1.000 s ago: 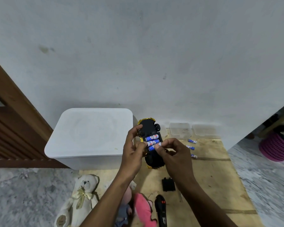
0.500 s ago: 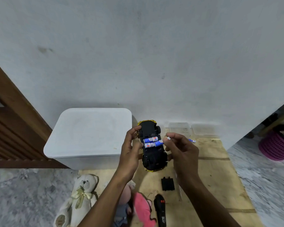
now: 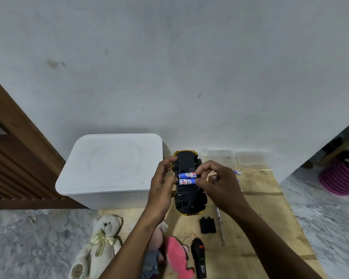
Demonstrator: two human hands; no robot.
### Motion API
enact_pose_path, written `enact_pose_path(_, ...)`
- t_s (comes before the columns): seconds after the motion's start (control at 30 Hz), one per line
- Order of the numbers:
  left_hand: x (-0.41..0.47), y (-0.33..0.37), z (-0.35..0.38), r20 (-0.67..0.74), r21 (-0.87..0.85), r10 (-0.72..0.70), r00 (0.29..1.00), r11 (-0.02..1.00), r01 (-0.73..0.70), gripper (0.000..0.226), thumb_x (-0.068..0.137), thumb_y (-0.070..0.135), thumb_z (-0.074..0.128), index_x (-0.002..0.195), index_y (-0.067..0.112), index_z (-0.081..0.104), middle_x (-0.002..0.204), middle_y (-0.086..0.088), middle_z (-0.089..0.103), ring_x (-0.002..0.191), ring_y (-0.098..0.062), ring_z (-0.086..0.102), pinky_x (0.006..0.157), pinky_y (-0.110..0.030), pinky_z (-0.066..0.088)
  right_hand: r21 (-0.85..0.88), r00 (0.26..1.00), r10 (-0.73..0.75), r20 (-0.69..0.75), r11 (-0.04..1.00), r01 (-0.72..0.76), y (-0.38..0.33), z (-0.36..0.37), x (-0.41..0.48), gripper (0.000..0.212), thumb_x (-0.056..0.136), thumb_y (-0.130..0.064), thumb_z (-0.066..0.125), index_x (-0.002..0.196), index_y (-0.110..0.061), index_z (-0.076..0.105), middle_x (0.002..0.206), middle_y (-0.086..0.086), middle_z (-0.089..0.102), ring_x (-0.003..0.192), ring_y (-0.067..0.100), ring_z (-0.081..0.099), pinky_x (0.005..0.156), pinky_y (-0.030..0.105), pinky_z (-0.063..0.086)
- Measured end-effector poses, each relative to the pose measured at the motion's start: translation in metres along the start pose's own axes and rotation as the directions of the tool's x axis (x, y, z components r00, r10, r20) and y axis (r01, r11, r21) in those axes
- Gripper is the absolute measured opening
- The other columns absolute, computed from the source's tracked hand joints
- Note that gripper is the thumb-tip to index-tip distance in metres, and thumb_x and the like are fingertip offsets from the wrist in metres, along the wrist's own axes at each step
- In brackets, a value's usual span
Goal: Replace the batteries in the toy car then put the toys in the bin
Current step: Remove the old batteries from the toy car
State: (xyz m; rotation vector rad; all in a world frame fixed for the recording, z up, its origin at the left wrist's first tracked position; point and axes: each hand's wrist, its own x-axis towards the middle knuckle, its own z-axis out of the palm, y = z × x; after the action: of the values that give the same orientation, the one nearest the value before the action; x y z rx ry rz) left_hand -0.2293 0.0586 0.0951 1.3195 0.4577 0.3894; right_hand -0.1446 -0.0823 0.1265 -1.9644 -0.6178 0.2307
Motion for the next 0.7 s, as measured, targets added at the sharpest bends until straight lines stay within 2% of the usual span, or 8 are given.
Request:
enact_pose_path(0.07,-0.0013,0.0001,-0.0001,0.003,0.005,-0.003,1.000,1.000,0.003,0.053,0.098,-0.006,0.036,0.128,0.032,0.057,0.122,0.006,0.068,0.104,-0.019,0.068,0.072,-0.034,0.057,-0.227,0.983,-0.162,0.085,0.958,0.177,0.0020,0.0040,0.0007,0.019,0.077,-0.008,0.076,0.088,-0.023,0.072,0.084,-0.009,0.068,0.075,0.003,0.062,0.068,0.017,0.049)
enact_pose_path(0.13,-0.0032,0.0002,-0.0001,0.004,0.011,-0.008,1.000,1.000,0.008,0.053,0.099,-0.005,0.037,0.127,0.034,0.058,0.123,0.007,0.067,0.105,-0.020,0.068,0.071,-0.032,0.057,-0.314,0.963,-0.234,0.137,0.911,0.266,0.0043,0.0064,0.0007,0.022,0.076,-0.014,0.077,0.097,-0.021,0.074,0.093,-0.006,0.069,0.081,0.005,0.063,0.073,0.025,0.053)
enact_pose_path(0.37,-0.0084,0.0017,-0.0029,0.004,-0.001,-0.016,1.000,1.000,0.016,0.053,0.096,-0.007,0.038,0.128,0.030,0.059,0.114,0.014,0.069,0.099,-0.014,0.069,0.067,-0.028,0.056,-0.415,0.936,-0.300,0.183,0.840,0.350,0.0017,0.0082,0.0024,0.027,0.075,-0.032,0.083,0.100,-0.026,0.075,0.096,-0.008,0.068,0.079,0.011,0.063,0.065,0.027,0.051)
enact_pose_path(0.43,-0.0090,0.0015,-0.0036,0.006,-0.003,-0.021,1.000,1.000,0.021,0.053,0.096,-0.007,0.039,0.127,0.031,0.059,0.113,0.015,0.069,0.099,-0.015,0.069,0.067,-0.029,0.057,-0.430,0.924,-0.321,0.210,0.818,0.382,0.0022,0.0074,0.0040,0.030,0.073,-0.033,0.084,0.100,-0.024,0.075,0.095,-0.006,0.068,0.077,0.012,0.063,0.063,0.023,0.048)
enact_pose_path(0.57,-0.0080,0.0015,-0.0046,0.013,-0.013,-0.024,1.000,1.000,0.024,0.054,0.095,-0.007,0.041,0.126,0.034,0.060,0.122,0.007,0.067,0.105,-0.022,0.069,0.072,-0.039,0.060,-0.443,0.898,-0.366,0.244,0.782,0.439,0.0017,0.0058,0.0052,0.025,0.075,-0.032,0.083,0.098,-0.025,0.077,0.092,-0.006,0.067,0.071,0.008,0.057,0.059,0.012,0.037)
enact_pose_path(0.7,-0.0060,0.0029,-0.0041,0.022,-0.033,-0.019,1.000,0.999,0.020,0.055,0.094,-0.009,0.041,0.124,0.033,0.061,0.121,0.008,0.068,0.105,-0.023,0.068,0.072,-0.038,0.060,-0.425,0.894,-0.359,0.266,0.789,0.443,0.0035,0.0064,0.0028,0.019,0.083,-0.030,0.077,0.101,-0.023,0.075,0.096,-0.007,0.066,0.075,0.010,0.061,0.061,0.016,0.044)
